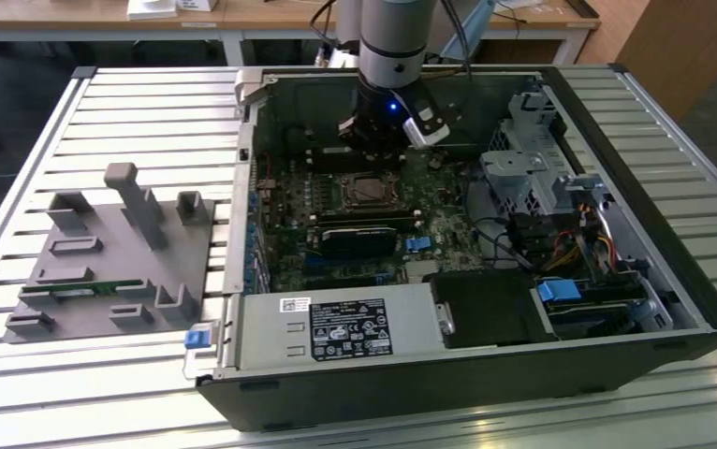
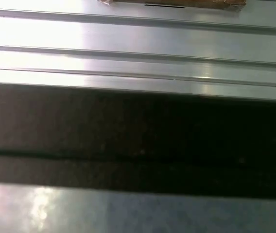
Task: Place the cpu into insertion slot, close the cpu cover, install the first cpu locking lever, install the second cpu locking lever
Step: 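Install the first cpu locking lever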
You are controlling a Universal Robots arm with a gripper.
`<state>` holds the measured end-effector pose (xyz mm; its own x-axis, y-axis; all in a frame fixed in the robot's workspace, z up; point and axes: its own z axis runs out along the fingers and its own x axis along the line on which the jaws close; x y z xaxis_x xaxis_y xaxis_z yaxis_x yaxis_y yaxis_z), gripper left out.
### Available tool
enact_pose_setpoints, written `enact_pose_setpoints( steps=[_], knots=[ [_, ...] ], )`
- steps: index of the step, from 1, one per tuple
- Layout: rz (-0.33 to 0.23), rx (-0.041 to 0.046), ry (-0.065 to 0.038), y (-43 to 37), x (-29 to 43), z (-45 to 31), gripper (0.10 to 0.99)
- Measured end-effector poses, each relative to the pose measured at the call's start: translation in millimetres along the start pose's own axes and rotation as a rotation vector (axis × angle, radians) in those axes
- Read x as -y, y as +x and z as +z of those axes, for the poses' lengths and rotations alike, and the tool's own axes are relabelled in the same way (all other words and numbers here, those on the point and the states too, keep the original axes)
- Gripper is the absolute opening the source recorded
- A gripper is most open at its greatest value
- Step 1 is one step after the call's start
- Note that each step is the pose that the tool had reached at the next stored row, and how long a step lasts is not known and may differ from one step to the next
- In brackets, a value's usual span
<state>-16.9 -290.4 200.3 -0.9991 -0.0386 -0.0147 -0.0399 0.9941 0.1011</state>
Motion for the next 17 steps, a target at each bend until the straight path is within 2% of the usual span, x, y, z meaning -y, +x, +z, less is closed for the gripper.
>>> enact_pose_setpoints(
  steps=[10, 17],
  knots=[
    [0.0, 0.0003, 0.001, -0.1, -0.3, -2.1, 0.106],
    [0.0, -0.0005, 0.016, -0.1, -0.2, -1.0, 0.106]
  ],
)
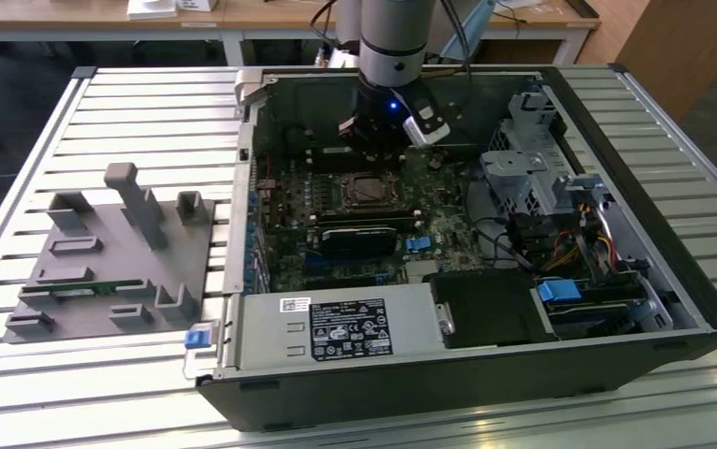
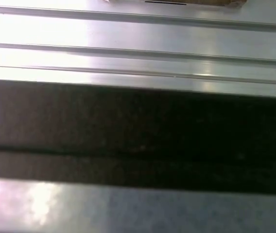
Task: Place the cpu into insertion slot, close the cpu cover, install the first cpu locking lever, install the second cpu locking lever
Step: 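Install the first cpu locking lever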
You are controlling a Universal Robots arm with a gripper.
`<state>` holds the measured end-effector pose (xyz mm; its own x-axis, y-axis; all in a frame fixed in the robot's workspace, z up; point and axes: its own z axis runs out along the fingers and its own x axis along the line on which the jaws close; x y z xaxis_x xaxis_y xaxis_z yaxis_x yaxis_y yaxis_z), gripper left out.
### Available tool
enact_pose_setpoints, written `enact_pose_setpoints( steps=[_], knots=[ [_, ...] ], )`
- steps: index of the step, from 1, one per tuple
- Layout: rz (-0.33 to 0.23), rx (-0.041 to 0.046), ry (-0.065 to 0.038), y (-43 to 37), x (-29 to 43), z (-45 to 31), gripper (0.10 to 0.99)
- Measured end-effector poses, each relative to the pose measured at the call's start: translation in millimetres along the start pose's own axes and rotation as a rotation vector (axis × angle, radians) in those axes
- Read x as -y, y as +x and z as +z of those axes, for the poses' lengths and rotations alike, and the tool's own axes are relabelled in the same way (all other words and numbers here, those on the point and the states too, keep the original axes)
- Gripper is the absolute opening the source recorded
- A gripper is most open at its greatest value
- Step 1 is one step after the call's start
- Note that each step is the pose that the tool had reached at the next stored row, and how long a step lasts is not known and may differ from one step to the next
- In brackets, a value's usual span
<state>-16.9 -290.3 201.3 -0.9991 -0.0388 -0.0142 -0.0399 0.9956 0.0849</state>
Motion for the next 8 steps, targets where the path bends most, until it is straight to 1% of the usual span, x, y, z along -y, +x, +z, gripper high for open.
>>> enact_pose_setpoints(
  steps=[8],
  knots=[
    [0.0, -0.0011, 0.02, 0.1, 0.3, 2.4, 0.106]
  ],
)
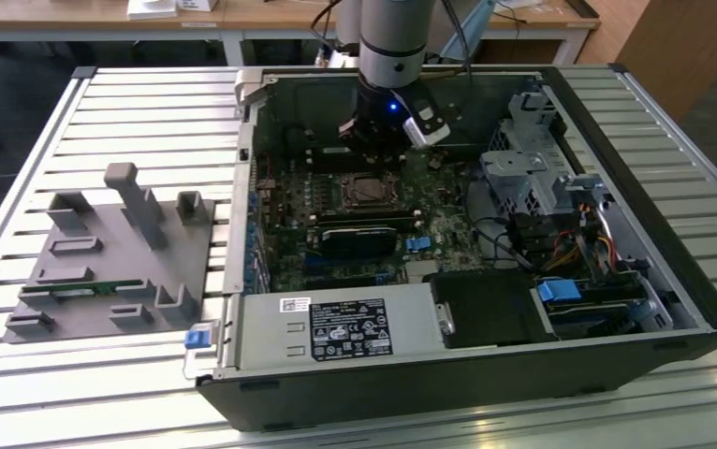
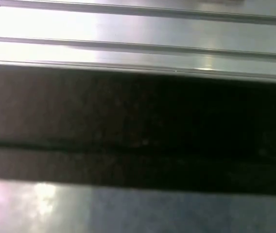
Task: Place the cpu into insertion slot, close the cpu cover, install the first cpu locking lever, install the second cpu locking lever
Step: 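Install the first cpu locking lever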
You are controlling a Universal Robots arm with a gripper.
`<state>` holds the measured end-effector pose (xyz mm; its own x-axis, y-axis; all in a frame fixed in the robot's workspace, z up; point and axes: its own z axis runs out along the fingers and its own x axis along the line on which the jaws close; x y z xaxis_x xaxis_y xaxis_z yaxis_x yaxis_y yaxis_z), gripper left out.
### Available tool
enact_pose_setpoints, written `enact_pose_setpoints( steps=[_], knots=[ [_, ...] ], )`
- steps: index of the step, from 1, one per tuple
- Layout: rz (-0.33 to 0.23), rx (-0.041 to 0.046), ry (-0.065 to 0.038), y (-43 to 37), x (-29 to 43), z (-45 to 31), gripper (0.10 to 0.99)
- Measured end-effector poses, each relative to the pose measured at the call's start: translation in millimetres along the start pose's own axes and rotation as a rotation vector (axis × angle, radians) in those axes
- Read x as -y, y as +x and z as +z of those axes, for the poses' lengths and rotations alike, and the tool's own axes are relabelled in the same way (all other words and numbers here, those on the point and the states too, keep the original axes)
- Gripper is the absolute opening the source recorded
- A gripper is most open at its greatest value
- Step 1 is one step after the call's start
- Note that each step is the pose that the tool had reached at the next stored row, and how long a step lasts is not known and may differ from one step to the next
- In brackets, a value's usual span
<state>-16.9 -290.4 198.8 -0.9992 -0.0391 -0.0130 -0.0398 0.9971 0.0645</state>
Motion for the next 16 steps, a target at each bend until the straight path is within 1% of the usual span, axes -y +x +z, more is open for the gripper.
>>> enact_pose_setpoints(
  steps=[3, 9, 12, 16],
  knots=[
    [0.0, -0.0001, 0.006, -0.1, 0.0, 1.0, 0.106],
    [0.0, -0.0007, 0.011, -0.7, -0.2, 2.7, 0.106],
    [0.0, -0.0005, 0.011, -1.1, -0.5, 3.4, 0.106],
    [0.0, 0.0, 0.006, -1.3, -0.8, 3.8, 0.106]
  ],
)
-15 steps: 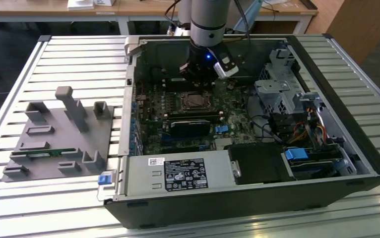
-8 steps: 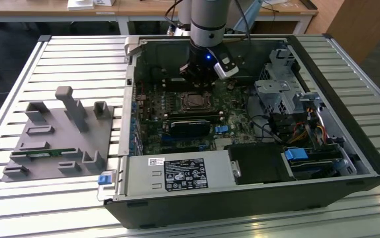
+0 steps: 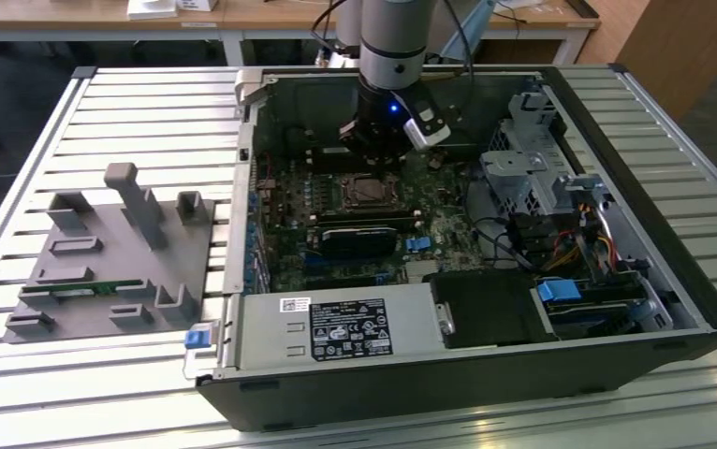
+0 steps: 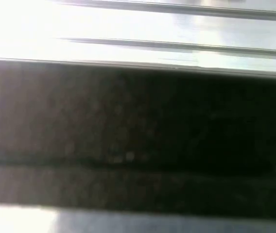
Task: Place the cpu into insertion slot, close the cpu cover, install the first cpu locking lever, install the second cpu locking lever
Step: 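Install the first cpu locking lever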
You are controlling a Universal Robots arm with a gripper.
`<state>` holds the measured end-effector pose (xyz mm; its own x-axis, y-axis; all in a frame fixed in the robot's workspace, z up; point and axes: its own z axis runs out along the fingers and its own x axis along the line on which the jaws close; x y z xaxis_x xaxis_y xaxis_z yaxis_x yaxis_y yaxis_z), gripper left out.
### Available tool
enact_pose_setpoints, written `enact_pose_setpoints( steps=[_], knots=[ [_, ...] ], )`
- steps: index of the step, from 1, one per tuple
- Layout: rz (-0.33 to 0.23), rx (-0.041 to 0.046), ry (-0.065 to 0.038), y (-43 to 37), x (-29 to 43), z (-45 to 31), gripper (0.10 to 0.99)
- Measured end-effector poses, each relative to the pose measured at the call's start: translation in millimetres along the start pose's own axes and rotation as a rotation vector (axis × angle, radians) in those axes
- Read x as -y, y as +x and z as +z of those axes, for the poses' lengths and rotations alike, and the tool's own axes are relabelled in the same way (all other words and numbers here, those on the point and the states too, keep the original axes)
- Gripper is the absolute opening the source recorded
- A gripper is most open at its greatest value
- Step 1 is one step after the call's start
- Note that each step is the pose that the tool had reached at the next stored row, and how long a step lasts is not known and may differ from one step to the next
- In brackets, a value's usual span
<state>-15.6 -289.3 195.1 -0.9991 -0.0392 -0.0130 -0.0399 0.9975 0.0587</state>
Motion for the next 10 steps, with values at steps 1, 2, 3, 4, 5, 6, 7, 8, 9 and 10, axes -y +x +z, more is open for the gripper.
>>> enact_pose_setpoints(
  steps=[1, 2, 3, 4, 5, 6, 7, 8, 9, 10],
  knots=[
    [0.0, -0.0001, 0.0, 0.0, 0.0, -0.2, 0.106],
    [0.0, 0.0, 0.0, 0.0, 0.0, -0.6, 0.106],
    [0.0, 0.0005, -0.001, -0.1, -0.2, -1.3, 0.106],
    [0.0, 0.0011, -0.002, -0.2, -0.4, -2.3, 0.106],
    [0.0, 0.0013, -0.002, -0.3, -0.7, -4.1, 0.106],
    [0.0, 0.0004, -0.001, -0.2, -0.6, -7.0, 0.106],
    [0.0, 0.0, 0.0, -0.1, -0.7, -10.3, 0.106],
    [0.0, 0.0003, -0.001, -0.2, -0.9, -13.6, 0.106],
    [0.0, 0.0001, 0.0, -0.2, -1.1, -16.8, 0.106],
    [0.0, 0.0001, 0.0, -0.3, -1.3, -19.6, 0.106]
  ],
)
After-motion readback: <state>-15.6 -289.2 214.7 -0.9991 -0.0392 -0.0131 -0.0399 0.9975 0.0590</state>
